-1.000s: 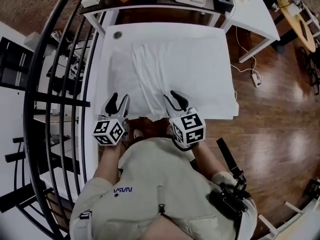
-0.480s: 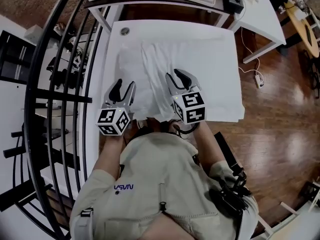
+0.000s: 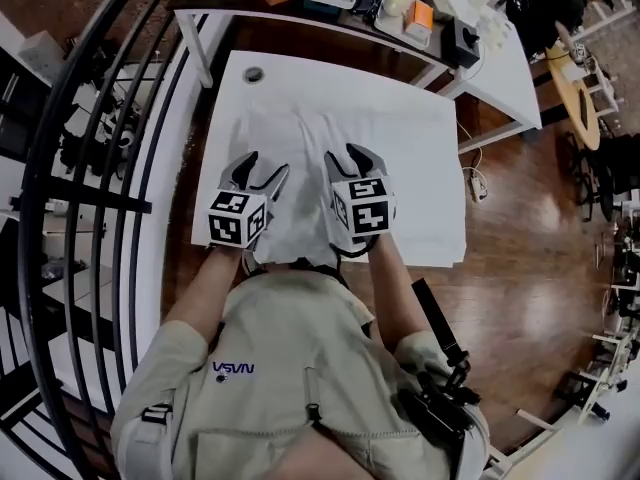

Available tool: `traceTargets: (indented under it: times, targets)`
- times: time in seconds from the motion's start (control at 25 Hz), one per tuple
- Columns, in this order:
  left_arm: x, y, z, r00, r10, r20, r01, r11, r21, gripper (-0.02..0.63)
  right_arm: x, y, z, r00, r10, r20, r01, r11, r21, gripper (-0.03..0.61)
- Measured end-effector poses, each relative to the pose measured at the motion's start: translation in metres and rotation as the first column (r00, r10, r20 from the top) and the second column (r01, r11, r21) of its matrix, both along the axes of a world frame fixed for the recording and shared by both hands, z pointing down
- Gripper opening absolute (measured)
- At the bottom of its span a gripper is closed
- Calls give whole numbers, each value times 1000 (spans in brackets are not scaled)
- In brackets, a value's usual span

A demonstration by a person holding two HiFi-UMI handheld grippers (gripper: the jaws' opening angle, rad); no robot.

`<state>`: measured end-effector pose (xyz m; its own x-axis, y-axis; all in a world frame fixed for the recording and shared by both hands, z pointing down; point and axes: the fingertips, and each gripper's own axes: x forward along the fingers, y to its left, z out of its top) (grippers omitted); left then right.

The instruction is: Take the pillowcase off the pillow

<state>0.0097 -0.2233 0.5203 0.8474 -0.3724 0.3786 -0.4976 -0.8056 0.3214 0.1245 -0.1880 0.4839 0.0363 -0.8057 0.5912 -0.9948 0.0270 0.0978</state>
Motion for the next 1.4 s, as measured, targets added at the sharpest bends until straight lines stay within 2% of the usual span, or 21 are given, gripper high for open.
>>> traceTargets:
  times: [0.16,0.28,0.32,0.4,0.52,0.56,0.64,0.8,0.92,1.04,1.12,1.2,1.32,1.4]
  targets:
    - [16,-10,18,999,28,41,-26,998,-55,290,10,-17,19,1000,-2,-31,0,998,-69,178]
    - [27,-5,35,994,49,102,-40,995,-88,290,6,-18,41,997,-58,-42,50,984,-169,176]
    - [30,-1,40,990,57,127,-46,995,-89,274,4,-17,47,994,-87,-58,74,977,-199,171]
    - [33,7,44,985,74,157,-62,995,-76,194,3,-13,53,986,-136,-93,110,964,-241,111]
    - [32,13,32,989,67,131,-63,998,-29,83,4,-12,50,971,-193,-138,152,953,-264,16]
    - [30,15,24,992,58,109,-57,998,-10,62,7,-12,45,967,-202,-153,158,953,-259,12]
    - [23,18,4,998,34,61,-36,999,30,42,20,-13,28,965,-180,-190,136,966,-220,10]
    - [10,21,-34,999,-14,-41,17,996,85,34,72,-5,-3,981,-18,-195,-4,994,-111,9]
    - [-5,17,-59,988,-60,-141,71,995,70,29,118,13,-14,979,129,-160,-139,989,-50,9]
    - [-24,8,-74,975,-91,-203,106,992,66,29,151,33,-12,970,217,-107,-222,975,-31,9]
    - [-32,5,-66,975,-103,-198,117,991,58,30,160,44,0,967,243,-69,-247,968,-51,9]
    - [-37,2,-40,976,-133,-172,136,991,9,29,157,48,19,968,245,-59,-250,965,-85,9]
    - [-44,-3,14,978,-177,-110,169,982,-79,30,139,41,44,975,188,-115,-203,971,-130,9]
    - [-44,-5,32,984,-164,-70,159,985,-70,34,126,32,43,975,127,-184,-154,978,-139,9]
